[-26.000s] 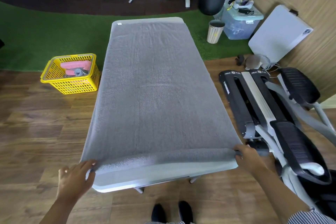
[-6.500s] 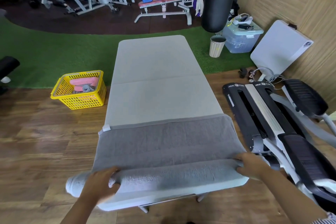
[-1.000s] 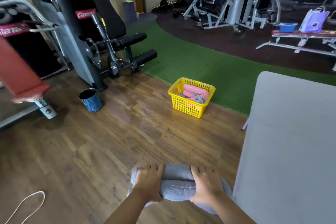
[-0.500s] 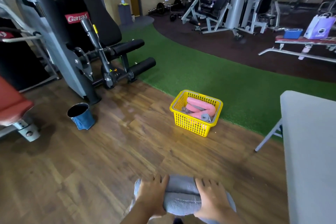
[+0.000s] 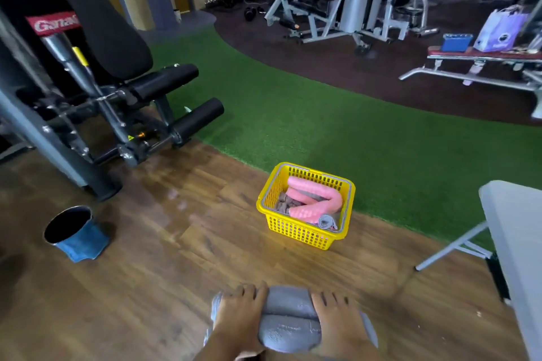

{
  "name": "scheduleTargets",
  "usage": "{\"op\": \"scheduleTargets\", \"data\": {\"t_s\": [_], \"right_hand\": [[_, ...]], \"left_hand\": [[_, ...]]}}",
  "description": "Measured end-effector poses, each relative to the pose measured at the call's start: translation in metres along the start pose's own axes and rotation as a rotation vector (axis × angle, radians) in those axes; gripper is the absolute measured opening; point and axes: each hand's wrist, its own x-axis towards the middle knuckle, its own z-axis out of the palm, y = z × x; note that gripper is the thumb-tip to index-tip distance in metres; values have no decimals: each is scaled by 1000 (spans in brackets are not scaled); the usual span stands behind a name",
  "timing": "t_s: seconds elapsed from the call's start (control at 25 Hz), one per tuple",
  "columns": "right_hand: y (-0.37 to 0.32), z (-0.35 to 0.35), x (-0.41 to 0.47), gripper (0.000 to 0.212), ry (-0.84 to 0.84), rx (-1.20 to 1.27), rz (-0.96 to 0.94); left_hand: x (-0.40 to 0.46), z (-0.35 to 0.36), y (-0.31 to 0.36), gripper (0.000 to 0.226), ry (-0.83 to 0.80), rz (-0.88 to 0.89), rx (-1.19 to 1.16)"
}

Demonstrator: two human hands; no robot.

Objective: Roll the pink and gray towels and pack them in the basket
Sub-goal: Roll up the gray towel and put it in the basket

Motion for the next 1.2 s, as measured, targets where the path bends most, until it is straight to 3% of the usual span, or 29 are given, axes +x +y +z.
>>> {"op": "scheduleTargets", "data": {"t_s": [0.24,0.48,0.6,0.76,1.0,1.2], "right_hand": [[29,-14,126,100,26,25,137],[79,-22,212,100,23,45,197],[121,7,266,103,54,1,186],[173,58,342,97,234,-92,125],[238,139,470,100,405,-181,137],[256,185,530,97,513,-235,85]], "left_hand": [[159,-36,-27,96,21,124,36],[280,-37,-24,109,-6,242,58],[350,-3,-16,109,6,309,117],[455,55,-12,110,121,365,204],[590,124,-17,95,321,321,221],[651,168,-33,94,479,304,275]]}}
